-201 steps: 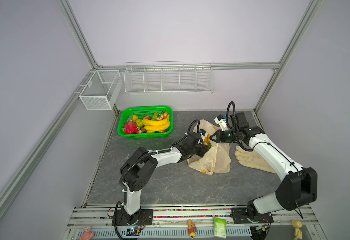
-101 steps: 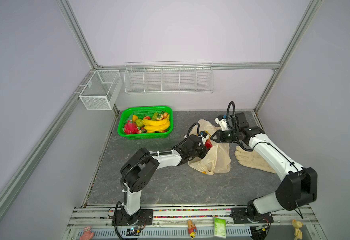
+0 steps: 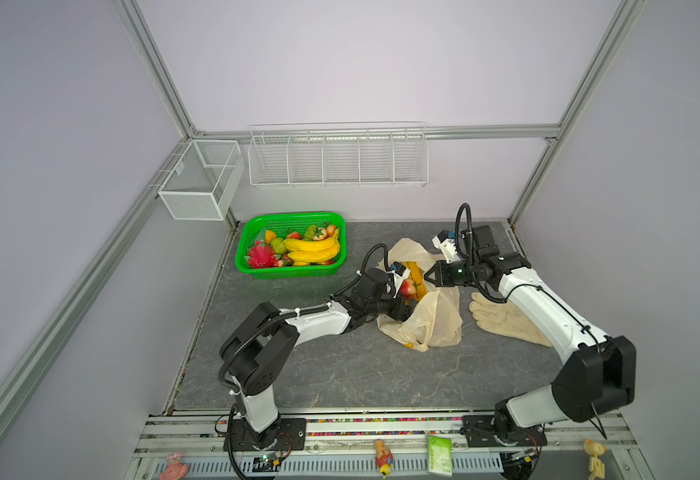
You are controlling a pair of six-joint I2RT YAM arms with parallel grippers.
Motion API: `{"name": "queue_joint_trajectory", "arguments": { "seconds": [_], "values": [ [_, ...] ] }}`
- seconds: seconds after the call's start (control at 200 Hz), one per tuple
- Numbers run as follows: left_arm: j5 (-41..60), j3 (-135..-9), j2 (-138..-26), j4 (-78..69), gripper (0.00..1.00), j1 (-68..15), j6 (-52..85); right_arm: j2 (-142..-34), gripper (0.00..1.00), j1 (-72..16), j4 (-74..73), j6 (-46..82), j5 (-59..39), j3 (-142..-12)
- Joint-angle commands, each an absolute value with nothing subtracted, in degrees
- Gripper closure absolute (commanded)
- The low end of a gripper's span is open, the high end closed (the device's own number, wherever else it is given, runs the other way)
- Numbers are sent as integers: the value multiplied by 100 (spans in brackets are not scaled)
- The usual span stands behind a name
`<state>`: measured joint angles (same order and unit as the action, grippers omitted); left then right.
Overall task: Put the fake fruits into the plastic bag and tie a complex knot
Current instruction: 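Carry the apple with the left gripper into the open bag and release, then withdraw the left gripper from the bag back over the green basket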
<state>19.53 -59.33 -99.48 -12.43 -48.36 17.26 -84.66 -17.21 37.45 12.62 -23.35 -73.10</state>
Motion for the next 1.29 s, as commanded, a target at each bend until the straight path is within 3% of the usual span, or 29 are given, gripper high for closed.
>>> {"name": "queue_joint_trajectory", "arguments": {
  "seconds": [0.0, 0.41, 0.475, 0.555, 0.63, 0.81, 0.995, 1.29],
  "values": [
    [1925, -5889, -9594, -1002, 10, -4692, 1535, -8292, 93, -1691, 3811, 1121, -2330, -7308],
    [2081, -5729, -8515, -745, 25, -4430, 1583, -8315, 93, -1693, 3772, 1132, -2283, -7269],
    [1686, -5616, -8073, -490, 25, -4234, 1527, -8308, 93, -1696, 3750, 1125, -2307, -7253],
    [139, -5386, -7542, -139, 25, -4074, 1554, -8304, 94, -1692, 3704, 1145, -2311, -7231],
    [-679, -5341, -7252, 335, 25, -3656, 1497, -8305, 94, -1690, 3658, 1145, -2347, -7216],
    [-455, -5221, -7014, 690, 27, -2098, 2057, -8371, 94, -1688, 3572, 1167, -2383, -7229],
    [-583, -5648, -7874, 79, 28, -1785, 1926, -8510, 94, -1688, 3522, 1179, -2469, -7282],
    [-827, -7478, -10287, -202, 45, -1562, 1707, -8498, 94, -1686, 3578, 1122, -2425, -7269]
  ]
}}
